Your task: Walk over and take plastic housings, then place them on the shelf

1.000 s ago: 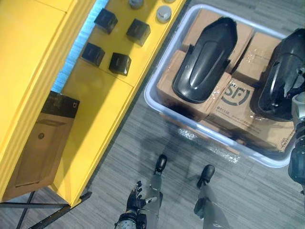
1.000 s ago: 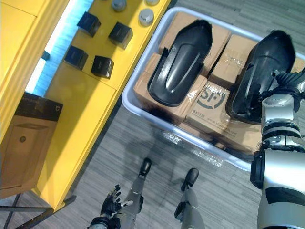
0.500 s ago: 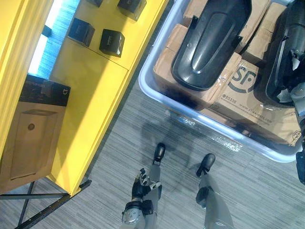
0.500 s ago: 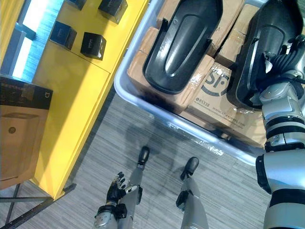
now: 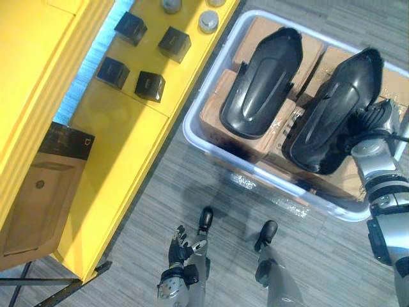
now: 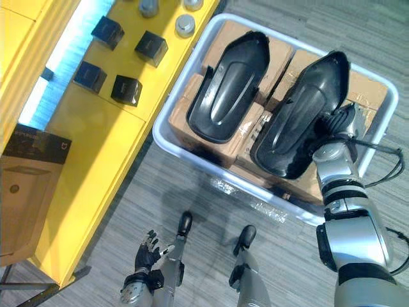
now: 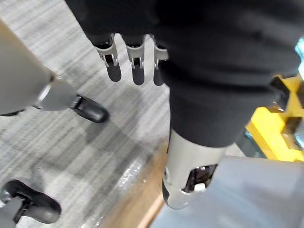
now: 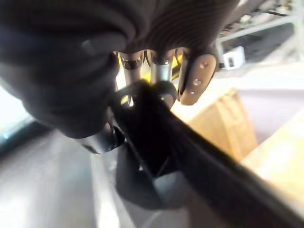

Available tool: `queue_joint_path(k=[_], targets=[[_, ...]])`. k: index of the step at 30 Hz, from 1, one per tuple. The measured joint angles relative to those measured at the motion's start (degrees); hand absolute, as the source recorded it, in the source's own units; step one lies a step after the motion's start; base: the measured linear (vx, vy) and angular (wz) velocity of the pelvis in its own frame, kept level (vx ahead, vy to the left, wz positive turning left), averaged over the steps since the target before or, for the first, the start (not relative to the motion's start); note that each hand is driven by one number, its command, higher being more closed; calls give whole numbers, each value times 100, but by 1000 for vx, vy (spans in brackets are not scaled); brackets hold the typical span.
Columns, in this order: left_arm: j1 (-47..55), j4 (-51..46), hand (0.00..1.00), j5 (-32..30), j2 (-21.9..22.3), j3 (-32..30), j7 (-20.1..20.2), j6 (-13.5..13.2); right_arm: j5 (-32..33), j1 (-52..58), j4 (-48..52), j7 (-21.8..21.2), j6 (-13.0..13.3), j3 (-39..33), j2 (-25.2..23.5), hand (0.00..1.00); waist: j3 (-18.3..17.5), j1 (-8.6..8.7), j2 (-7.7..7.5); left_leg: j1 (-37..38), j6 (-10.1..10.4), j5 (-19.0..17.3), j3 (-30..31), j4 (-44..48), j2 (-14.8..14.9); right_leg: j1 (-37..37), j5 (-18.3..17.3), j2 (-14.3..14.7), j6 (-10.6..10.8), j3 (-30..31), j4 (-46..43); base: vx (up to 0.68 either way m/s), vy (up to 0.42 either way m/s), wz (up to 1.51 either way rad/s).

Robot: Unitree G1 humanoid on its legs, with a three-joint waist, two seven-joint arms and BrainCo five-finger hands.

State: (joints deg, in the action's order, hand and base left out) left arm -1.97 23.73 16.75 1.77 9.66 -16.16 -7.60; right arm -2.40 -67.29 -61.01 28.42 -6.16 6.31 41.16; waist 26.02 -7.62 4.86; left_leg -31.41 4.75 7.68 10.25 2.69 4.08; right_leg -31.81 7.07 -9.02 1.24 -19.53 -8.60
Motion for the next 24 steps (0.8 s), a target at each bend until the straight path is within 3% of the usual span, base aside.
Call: queue_joint_path(k=[5, 7, 11, 19, 22, 24], targets=[[23, 98, 0, -2, -189, 83, -8, -9, -147, -89, -4, 229, 2, -413, -1, 100, 4, 125, -6, 469, 2, 1, -59, -53, 22, 623, 203, 125, 34, 45, 496, 70, -51, -8], [66, 90, 0, -11, -322, 82, -8, -24, -331, -247, -2, 338, 0, -411, -2, 100, 7, 232, -11, 718, 3, -1, -77, -84, 19, 919, 260, 156, 47, 79, 676, 53, -47, -7], [211, -162, 0, -12, -467, 81, -8, -63, -779, -502, 245, 471, 5, -411, 5, 100, 27, 285, -44, 1117, 21, -18, -106, -257, 53, 1312, 403, 243, 37, 163, 994, 28, -60, -14], [348, -1200, 0, -9, -633, 173, 6, -100, -1396, -490, 1020, 543, 74, -380, -69, 100, -26, 348, -112, 1573, 25, -11, -134, -637, 197, 1685, 469, 431, -8, 191, 1266, 15, -54, -5], [-28, -1423, 0, 134, -714, 318, 43, -184, -1688, -122, 1590, 528, 79, -247, -181, 100, -240, 381, -127, 1696, 34, -8, -189, -688, 224, 1785, 482, 469, -18, 249, 1334, 41, -10, -8], [-421, -1432, 0, 377, -748, 310, 45, -224, -1894, 176, 2045, 496, 86, -147, -344, 100, -340, 392, -214, 1814, 40, -5, -255, -712, 232, 1833, 480, 478, -16, 347, 1335, 50, 10, -23]])
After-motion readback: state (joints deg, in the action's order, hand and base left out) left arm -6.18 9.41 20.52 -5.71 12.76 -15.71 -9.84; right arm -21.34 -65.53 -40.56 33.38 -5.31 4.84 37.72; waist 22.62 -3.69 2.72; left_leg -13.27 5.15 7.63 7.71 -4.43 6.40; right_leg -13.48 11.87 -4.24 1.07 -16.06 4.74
